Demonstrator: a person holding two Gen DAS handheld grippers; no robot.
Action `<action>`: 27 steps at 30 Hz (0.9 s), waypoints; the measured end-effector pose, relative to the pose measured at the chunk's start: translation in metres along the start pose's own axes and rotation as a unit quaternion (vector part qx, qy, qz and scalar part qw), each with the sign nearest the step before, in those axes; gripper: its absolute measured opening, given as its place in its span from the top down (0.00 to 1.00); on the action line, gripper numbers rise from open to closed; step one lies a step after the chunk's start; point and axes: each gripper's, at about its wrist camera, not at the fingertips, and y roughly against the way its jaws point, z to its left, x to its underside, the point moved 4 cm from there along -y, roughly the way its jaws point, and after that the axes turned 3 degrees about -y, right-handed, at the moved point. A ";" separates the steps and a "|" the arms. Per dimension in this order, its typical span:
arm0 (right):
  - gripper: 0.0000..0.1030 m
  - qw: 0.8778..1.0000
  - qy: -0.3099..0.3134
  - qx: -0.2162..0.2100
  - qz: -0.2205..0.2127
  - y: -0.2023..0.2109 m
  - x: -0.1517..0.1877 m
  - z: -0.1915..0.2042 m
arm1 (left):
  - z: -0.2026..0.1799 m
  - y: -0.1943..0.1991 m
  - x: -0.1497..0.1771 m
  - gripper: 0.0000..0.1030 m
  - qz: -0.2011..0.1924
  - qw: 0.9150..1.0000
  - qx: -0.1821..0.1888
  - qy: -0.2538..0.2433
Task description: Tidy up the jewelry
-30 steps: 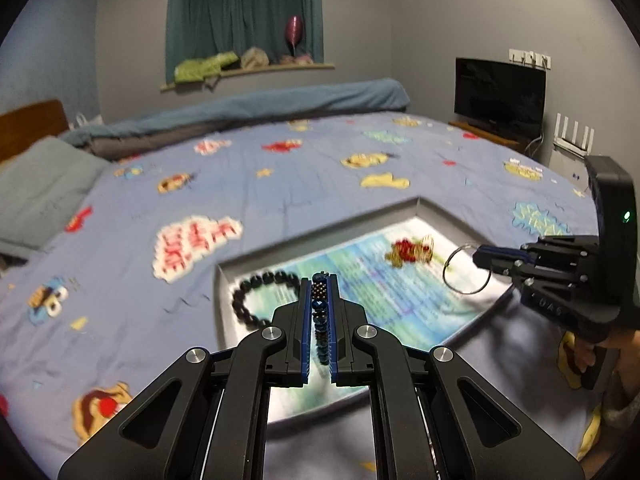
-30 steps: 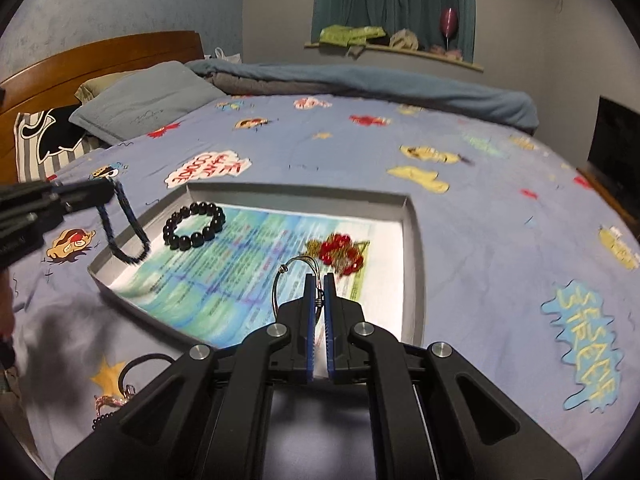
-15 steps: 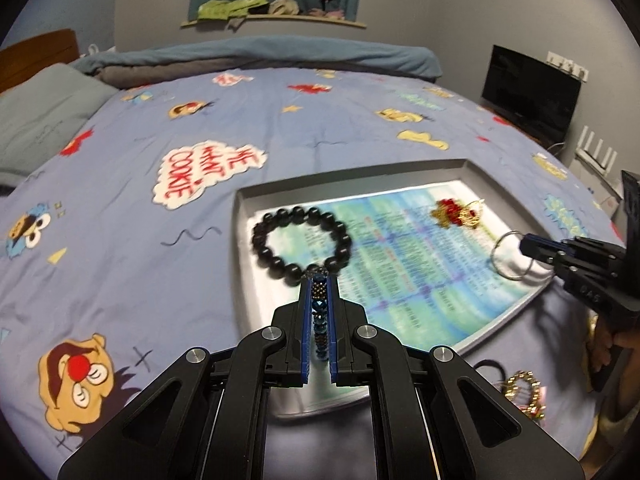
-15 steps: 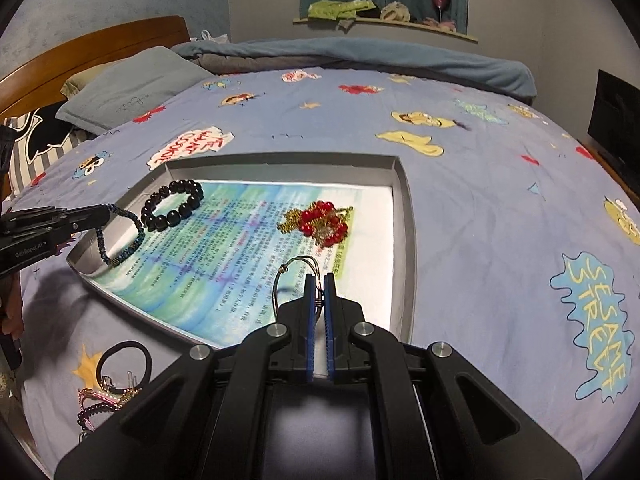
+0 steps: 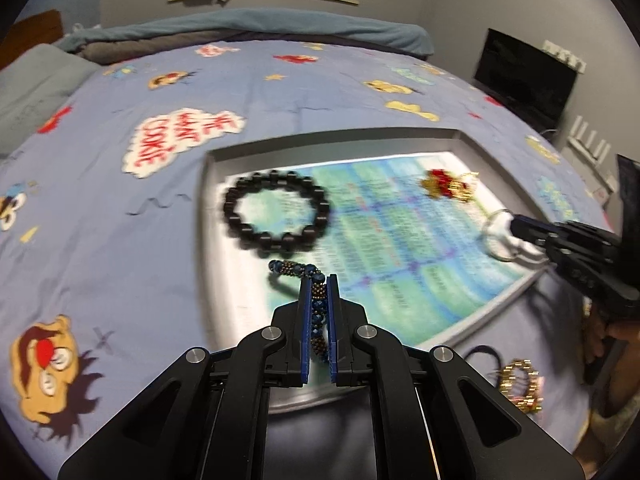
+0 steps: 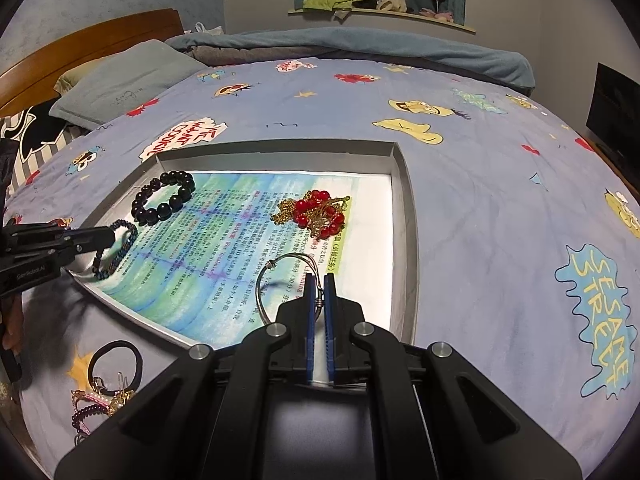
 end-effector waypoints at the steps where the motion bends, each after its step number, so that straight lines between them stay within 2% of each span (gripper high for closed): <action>1: 0.96 1.000 0.000 0.000 0.001 -0.001 0.000 0.000 | -0.004 -0.002 0.001 0.92 0.003 1.000 0.000 -0.005; 4: 0.96 1.000 0.000 0.001 0.002 -0.002 0.001 0.000 | -0.010 -0.009 0.003 0.92 0.014 1.000 -0.008 -0.017; 14: 0.96 1.000 0.003 0.003 0.000 -0.002 0.002 -0.001 | 0.010 -0.010 0.004 0.92 0.019 0.998 -0.063 -0.010; 17: 0.94 1.000 0.004 0.007 -0.003 -0.001 0.001 -0.001 | 0.011 -0.008 0.003 0.90 0.018 0.998 -0.067 -0.009; 18: 0.93 1.000 0.005 0.009 -0.004 -0.001 0.001 -0.001 | 0.011 -0.007 0.002 0.85 0.014 0.997 -0.069 -0.012; 21: 0.87 1.000 0.003 0.005 -0.007 0.001 0.001 -0.001 | 0.009 -0.002 0.001 0.71 0.003 0.996 -0.081 -0.022; 24: 0.83 1.000 0.004 0.003 -0.010 0.005 0.002 0.001 | 0.009 0.002 0.000 0.70 0.000 0.997 -0.078 -0.019; 26: 0.75 1.000 0.005 0.001 -0.015 0.009 0.001 0.003 | 0.008 0.005 -0.001 0.69 -0.004 0.997 -0.078 -0.019; 27: 0.65 1.000 0.005 0.001 -0.020 0.011 0.001 0.003 | 0.008 0.006 -0.001 0.64 -0.006 0.997 -0.079 -0.020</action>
